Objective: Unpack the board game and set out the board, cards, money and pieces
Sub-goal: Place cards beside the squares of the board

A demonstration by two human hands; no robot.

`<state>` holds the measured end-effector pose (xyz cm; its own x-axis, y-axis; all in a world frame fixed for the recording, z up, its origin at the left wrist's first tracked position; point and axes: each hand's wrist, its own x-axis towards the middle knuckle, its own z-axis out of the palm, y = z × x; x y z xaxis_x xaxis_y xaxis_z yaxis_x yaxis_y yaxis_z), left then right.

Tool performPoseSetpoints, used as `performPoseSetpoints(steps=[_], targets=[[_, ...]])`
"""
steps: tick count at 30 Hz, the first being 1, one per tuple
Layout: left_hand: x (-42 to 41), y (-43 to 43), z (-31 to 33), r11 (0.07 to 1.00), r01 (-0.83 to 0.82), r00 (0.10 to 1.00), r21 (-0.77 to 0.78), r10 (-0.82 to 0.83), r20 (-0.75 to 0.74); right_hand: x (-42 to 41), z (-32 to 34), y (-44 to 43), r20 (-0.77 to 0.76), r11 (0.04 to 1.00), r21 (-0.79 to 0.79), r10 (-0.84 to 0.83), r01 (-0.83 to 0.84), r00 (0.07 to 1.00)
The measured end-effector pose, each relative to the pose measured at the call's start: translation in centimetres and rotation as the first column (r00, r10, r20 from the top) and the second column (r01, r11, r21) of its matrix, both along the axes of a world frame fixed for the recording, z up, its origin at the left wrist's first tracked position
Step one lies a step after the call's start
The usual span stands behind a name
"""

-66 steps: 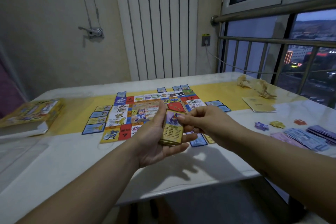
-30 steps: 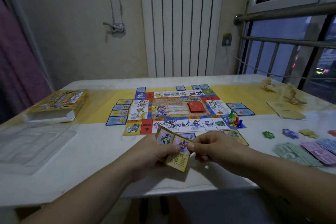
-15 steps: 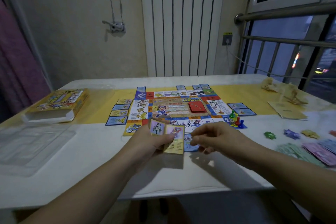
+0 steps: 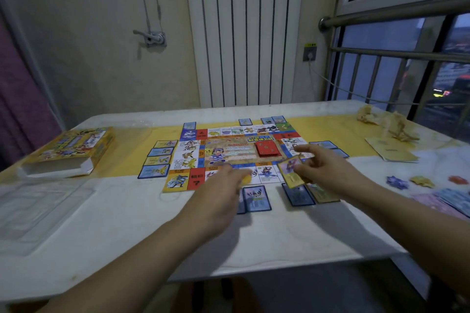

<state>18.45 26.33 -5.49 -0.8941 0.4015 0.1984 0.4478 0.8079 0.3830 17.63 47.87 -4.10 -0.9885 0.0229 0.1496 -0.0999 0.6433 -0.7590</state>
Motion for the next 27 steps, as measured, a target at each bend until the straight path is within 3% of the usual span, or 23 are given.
performPoseSetpoints(steps=[3, 6, 11, 18, 23, 27], targets=[[0.3, 1.1, -1.9, 0.931, 0.155, 0.984, -0.331, -0.175, -0.031, 0.0, -1.3, -0.6, 0.005, 0.994, 0.105, 0.027, -0.027, 1.000], [0.3, 1.7, -2.6, 0.879, 0.201, 0.980, -0.432, -0.176, 0.096, -0.3, -2.2, -1.0, 0.026, 0.988, 0.156, 0.020, -0.024, 0.999], [-0.1, 1.3, -2.6, 0.866, 0.213, 0.972, -0.452, -0.140, 0.189, -1.1, -2.8, -1.7, 0.074, 0.984, 0.177, 0.001, -0.014, 0.997], [0.1, 0.6, -2.5, 0.889, 0.200, 0.974, -0.411, -0.136, 0.180, -2.0, -3.7, -2.7, 0.063, 0.964, 0.264, -0.037, 0.019, 0.997], [0.1, 0.5, -2.5, 0.896, 0.207, 0.974, -0.392, -0.148, 0.174, -1.4, -3.4, -3.0, 0.001, 0.841, 0.536, -0.094, 0.079, 0.996], [0.1, 0.5, -2.6, 0.901, 0.209, 0.972, -0.380, -0.149, 0.182, -0.8, -3.0, -3.1, -0.070, 0.759, 0.645, -0.051, 0.084, 0.996]])
